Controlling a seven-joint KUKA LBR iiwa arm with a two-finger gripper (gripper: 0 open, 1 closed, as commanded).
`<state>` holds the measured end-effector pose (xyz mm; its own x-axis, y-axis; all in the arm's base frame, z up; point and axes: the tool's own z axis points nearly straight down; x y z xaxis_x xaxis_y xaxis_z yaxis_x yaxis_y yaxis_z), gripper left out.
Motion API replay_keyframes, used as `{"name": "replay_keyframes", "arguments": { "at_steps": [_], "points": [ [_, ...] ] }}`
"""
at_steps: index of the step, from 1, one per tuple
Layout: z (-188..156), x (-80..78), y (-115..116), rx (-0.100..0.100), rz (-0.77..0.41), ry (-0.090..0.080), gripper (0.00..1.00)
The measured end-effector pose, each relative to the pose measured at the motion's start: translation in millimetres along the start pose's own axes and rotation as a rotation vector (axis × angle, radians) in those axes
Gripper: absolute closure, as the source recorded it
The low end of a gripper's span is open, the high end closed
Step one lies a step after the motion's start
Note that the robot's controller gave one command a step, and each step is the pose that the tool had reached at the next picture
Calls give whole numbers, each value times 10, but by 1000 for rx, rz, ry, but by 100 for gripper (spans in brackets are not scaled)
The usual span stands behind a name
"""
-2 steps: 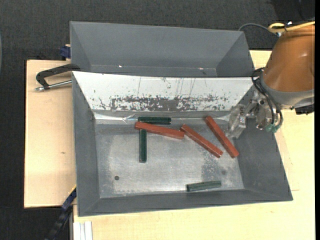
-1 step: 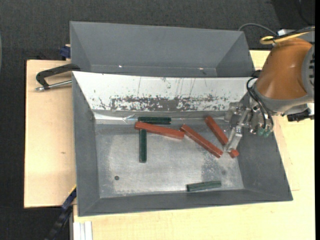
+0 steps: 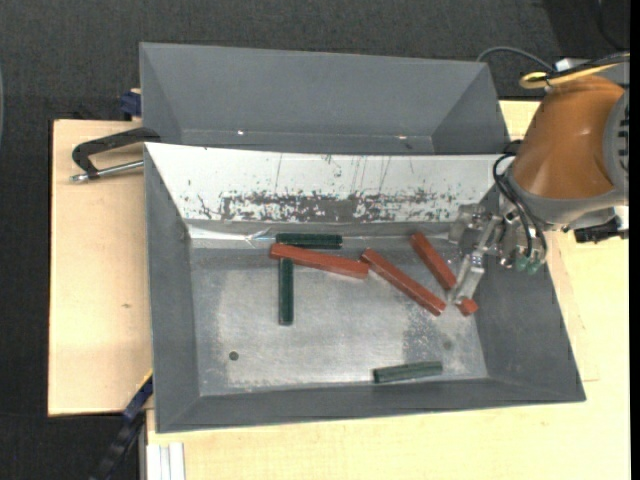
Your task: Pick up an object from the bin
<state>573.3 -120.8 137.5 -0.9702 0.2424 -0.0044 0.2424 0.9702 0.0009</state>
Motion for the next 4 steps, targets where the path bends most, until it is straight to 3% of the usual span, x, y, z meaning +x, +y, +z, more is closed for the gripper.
{"name": "replay_keyframes", "arguments": {
  "at_steps": [1,2,3,4],
  "points": [
    [489,45,-186,0,-50,-2,0],
    [705,243,-187,0,-18,10,0],
    [571,32,-109,0,42,-1,0],
    [667,781,317,0,105,4,100]
  ]
}}
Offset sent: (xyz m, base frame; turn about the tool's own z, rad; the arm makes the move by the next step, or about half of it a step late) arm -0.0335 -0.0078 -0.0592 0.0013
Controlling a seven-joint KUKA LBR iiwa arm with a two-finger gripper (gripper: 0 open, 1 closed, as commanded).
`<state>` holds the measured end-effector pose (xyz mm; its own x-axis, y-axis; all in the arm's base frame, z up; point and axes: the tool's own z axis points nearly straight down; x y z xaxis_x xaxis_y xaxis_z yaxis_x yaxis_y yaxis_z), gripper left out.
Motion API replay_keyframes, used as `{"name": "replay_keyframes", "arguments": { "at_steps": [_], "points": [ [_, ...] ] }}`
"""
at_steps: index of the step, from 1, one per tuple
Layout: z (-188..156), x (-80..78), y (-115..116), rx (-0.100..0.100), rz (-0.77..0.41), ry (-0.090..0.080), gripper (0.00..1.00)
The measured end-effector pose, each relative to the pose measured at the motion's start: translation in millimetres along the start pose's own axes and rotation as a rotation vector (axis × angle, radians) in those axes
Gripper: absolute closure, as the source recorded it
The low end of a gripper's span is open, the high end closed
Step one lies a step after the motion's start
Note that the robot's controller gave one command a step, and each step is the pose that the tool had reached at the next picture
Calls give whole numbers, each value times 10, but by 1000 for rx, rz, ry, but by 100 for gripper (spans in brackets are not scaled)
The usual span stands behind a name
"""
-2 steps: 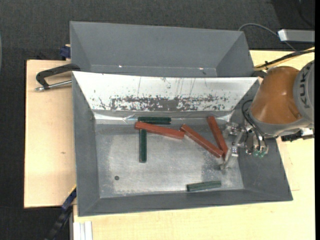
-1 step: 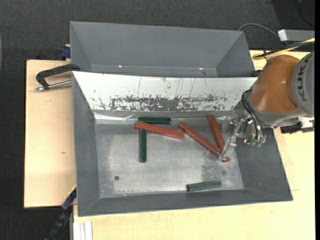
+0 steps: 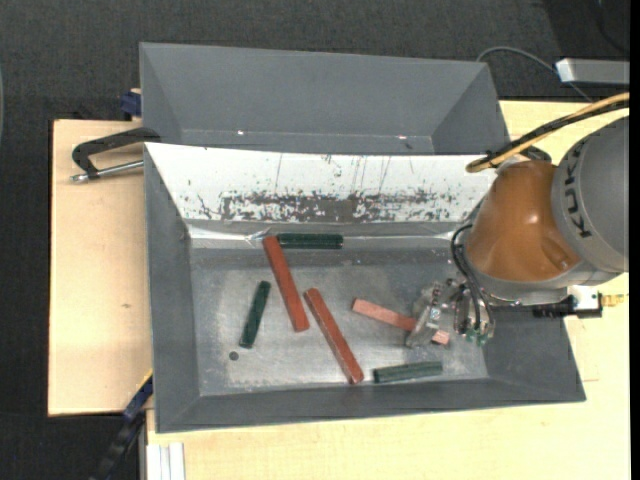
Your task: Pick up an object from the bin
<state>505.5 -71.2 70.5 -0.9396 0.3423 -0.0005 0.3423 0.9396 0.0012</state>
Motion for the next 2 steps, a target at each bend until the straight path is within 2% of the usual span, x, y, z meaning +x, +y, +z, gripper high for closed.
{"name": "replay_keyframes", "arguments": {
  "at_steps": [1,2],
  "points": [
    [0,0,0,0,0,0,100],
    [-1173,-598,283,-1,58,-4,100]
  ]
}}
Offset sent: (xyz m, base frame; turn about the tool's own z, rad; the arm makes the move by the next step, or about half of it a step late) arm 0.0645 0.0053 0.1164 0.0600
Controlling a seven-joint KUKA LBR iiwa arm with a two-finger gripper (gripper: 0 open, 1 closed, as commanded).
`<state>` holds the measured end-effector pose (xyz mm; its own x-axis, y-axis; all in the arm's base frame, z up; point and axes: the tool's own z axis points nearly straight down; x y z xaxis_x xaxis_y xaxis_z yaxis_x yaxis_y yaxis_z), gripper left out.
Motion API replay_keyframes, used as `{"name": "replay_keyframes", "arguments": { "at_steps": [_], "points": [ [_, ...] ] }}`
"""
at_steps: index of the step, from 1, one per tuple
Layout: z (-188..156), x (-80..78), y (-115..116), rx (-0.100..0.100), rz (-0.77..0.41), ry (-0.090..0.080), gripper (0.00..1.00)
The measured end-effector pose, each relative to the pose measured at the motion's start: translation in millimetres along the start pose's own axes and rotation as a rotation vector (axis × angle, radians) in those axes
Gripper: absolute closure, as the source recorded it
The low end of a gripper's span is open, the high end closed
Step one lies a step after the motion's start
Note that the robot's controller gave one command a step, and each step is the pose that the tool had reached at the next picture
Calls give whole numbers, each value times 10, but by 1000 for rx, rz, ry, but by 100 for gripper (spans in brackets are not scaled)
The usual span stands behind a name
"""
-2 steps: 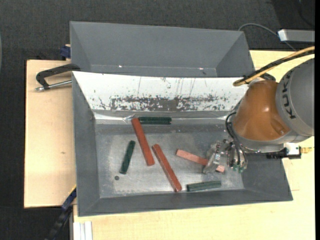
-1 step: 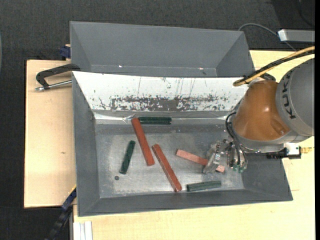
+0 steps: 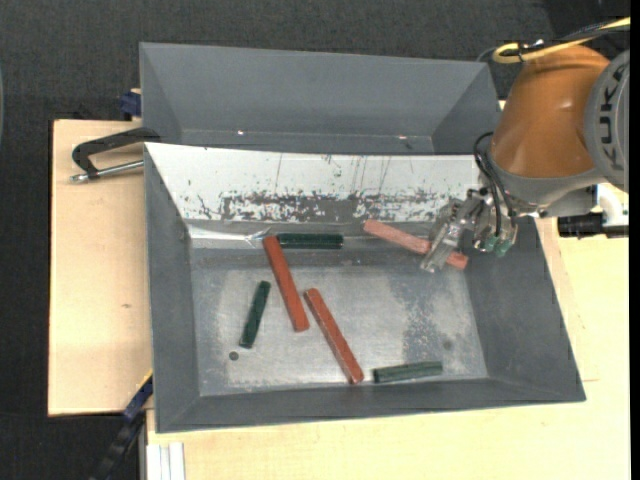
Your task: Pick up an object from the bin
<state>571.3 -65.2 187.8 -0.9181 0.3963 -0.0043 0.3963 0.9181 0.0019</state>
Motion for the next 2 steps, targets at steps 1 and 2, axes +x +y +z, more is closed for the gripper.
{"name": "replay_keyframes", "arguments": {
  "at_steps": [1,2],
  "points": [
    [0,0,0,0,0,0,100],
    [-389,69,-229,1,-25,2,100]
  ]
}}
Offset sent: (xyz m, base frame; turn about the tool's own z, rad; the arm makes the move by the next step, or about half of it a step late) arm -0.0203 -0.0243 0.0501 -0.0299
